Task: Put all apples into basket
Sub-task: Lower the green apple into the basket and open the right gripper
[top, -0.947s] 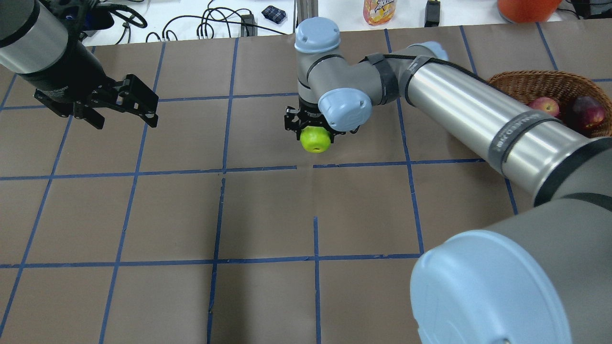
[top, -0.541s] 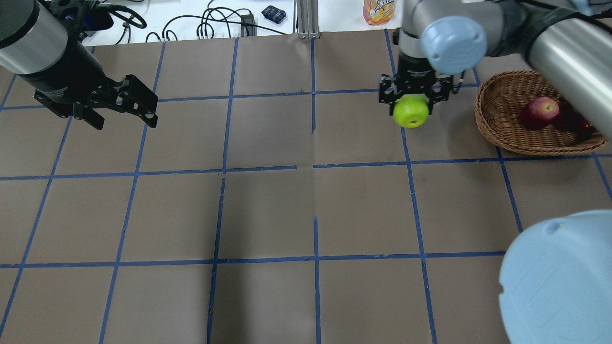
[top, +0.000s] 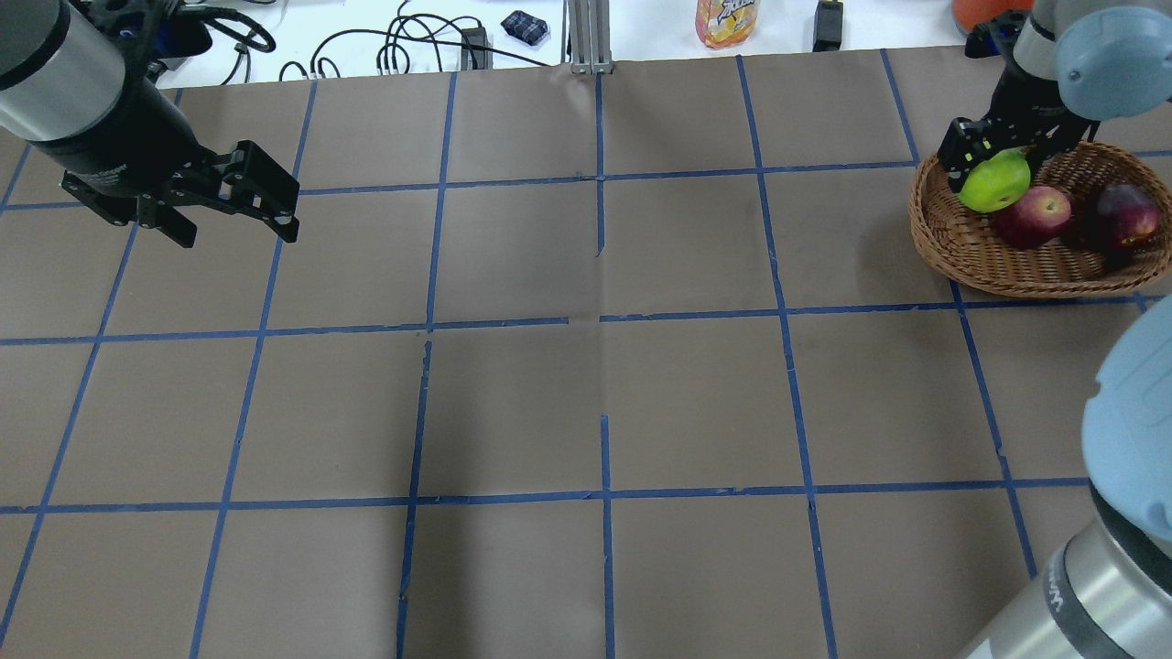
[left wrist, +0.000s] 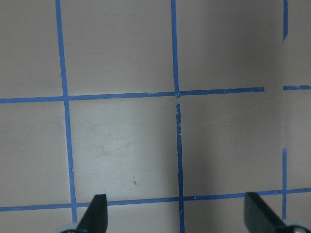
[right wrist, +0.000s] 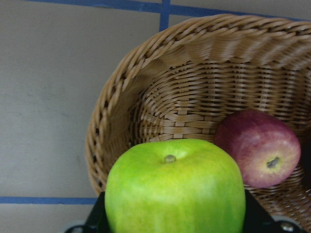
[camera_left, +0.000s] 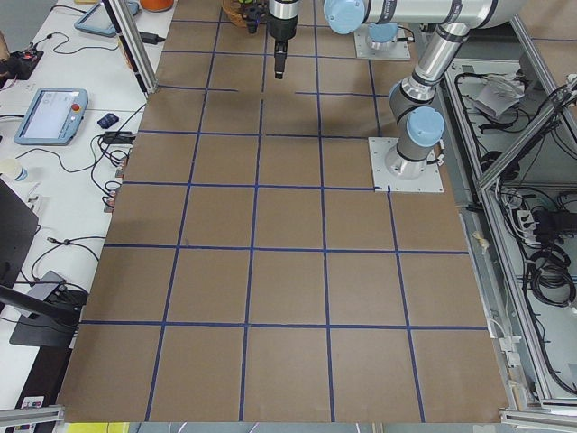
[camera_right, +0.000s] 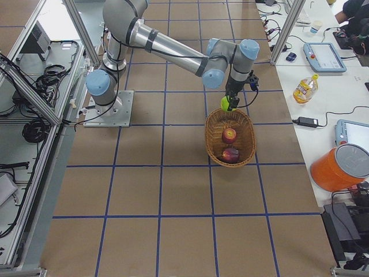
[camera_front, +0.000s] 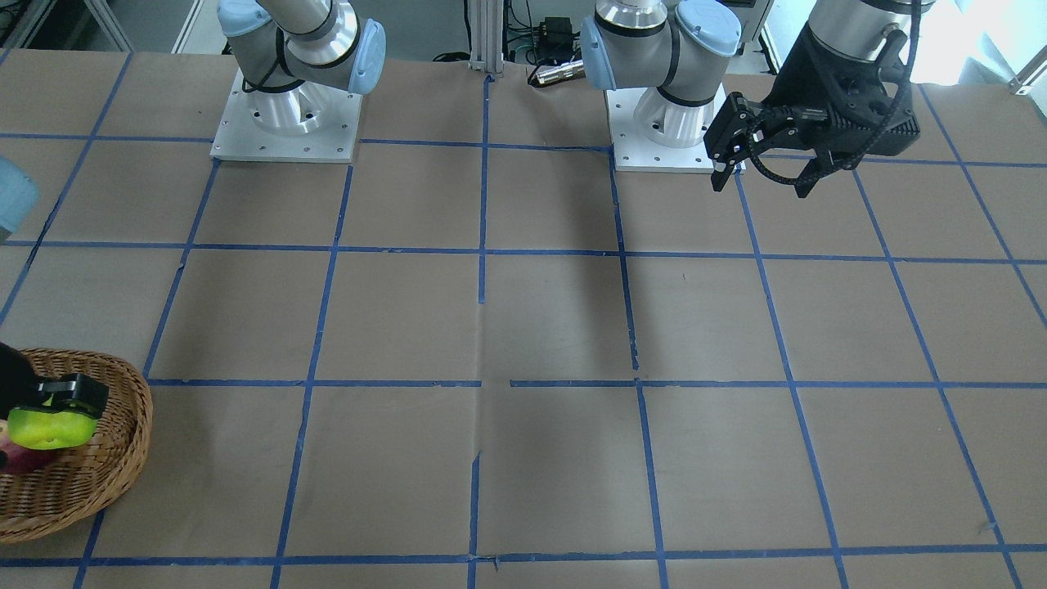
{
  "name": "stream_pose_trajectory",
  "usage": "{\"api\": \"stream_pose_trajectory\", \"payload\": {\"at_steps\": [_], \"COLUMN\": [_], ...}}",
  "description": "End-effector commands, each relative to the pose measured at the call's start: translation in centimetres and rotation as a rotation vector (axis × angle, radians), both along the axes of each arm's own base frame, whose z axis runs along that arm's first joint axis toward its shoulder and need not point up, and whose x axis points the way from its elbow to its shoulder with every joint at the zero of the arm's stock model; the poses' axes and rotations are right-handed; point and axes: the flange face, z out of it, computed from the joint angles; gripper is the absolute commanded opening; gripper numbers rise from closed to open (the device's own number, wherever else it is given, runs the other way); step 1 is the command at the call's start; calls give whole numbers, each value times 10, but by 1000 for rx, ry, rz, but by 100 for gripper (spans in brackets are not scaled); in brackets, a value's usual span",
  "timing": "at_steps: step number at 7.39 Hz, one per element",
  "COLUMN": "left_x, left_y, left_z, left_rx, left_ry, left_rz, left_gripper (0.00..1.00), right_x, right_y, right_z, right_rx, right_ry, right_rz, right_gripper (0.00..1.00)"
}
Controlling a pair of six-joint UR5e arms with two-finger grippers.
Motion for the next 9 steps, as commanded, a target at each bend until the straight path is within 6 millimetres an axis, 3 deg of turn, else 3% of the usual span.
{"api": "stream_pose_trajectory", "payload": {"at_steps": [1, 2, 3, 4, 5, 7, 9], "left_x": [0, 0, 0, 0, 0, 0, 0], "left_y": [0, 1, 2, 2, 2, 2, 3], "left_z": [1, 2, 2, 2, 4, 3, 1], "left_rx": [-2, -4, -4, -4, -10, -6, 0], "left_ry": [-2, -3, -2, -2, -6, -4, -3], "left_rz": [3, 1, 3, 3, -8, -8, -8], "left_gripper": [100, 100, 100, 100, 100, 100, 100], "right_x": [-20, -20, -20, -20, -21, -19, 7], "right_y": [-1, -2, -2, -3, -4, 0, 16], "right_z": [-18, -22, -34, -37, -32, -11, 40], "right_rx": [17, 12, 30, 33, 25, 10, -32], "right_ry": [-20, -23, -30, -32, -27, -17, -80], "right_rz": [21, 23, 22, 22, 17, -5, -81], "right_gripper": [0, 7, 34, 76, 100, 100, 100]}}
